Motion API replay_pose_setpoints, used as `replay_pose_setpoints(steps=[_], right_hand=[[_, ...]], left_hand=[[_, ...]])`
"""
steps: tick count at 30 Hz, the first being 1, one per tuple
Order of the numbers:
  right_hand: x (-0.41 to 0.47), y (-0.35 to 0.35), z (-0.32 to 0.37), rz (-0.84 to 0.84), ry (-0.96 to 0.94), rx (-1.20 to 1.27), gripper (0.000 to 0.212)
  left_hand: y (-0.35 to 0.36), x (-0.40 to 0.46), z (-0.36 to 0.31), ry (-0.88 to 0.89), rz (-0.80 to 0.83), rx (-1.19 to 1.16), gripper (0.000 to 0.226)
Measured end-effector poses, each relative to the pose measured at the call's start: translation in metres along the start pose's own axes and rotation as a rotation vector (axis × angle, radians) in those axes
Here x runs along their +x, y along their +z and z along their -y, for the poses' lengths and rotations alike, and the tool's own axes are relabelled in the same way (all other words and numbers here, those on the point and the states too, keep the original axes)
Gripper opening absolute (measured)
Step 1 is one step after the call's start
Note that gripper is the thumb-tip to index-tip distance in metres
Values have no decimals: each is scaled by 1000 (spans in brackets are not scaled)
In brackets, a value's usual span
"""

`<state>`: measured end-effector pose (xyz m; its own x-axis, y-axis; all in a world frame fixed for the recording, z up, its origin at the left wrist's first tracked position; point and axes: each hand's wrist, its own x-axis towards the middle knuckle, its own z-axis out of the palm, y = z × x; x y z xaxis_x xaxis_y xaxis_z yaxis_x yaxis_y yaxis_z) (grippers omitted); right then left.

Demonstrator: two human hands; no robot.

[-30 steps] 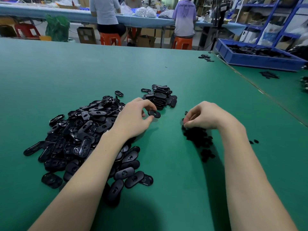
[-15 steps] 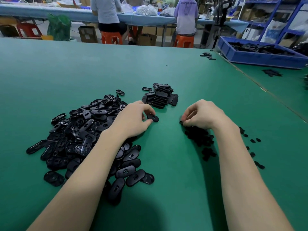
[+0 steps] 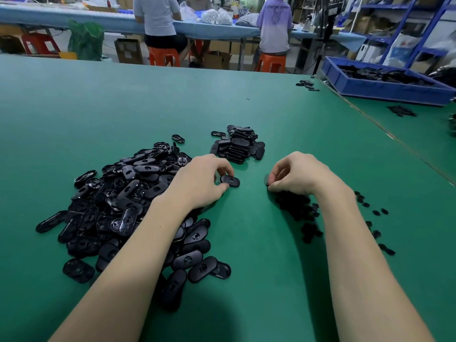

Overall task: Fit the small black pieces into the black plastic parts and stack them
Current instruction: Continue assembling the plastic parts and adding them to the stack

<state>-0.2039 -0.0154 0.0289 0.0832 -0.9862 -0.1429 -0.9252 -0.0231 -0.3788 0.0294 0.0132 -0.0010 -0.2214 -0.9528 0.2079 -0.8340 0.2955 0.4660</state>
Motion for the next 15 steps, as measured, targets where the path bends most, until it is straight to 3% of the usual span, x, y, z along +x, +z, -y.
replay_pose_setpoints(steps=[2, 8, 15], right_hand=[[0, 0, 0, -1, -22, 52, 10], [-1, 9, 16, 0, -180, 528, 4], [2, 16, 28, -11, -176, 586, 5]], left_hand=[[1, 0, -1, 0, -15, -20, 19], [1, 0, -6, 31, -86, -73, 17], [-1, 0, -13, 16, -134, -48, 20]])
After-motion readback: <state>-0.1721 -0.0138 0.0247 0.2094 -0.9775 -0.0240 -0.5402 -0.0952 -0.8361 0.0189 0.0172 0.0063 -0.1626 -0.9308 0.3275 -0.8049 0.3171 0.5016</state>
